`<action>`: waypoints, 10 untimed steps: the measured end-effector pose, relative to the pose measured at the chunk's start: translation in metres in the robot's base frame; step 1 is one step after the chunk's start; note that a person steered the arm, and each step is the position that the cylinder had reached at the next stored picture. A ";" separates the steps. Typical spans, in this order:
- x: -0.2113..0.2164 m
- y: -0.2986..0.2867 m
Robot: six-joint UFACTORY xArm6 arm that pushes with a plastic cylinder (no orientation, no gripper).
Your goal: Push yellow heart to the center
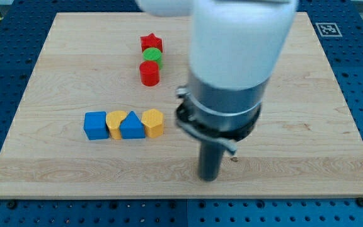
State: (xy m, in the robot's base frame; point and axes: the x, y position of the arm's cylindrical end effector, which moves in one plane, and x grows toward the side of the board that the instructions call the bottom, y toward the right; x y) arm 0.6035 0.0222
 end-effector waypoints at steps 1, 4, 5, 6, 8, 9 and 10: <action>0.011 -0.038; -0.032 -0.136; -0.052 -0.136; -0.069 -0.150; -0.093 -0.164; -0.098 -0.160; -0.105 -0.157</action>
State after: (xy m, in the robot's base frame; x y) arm 0.4990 -0.1349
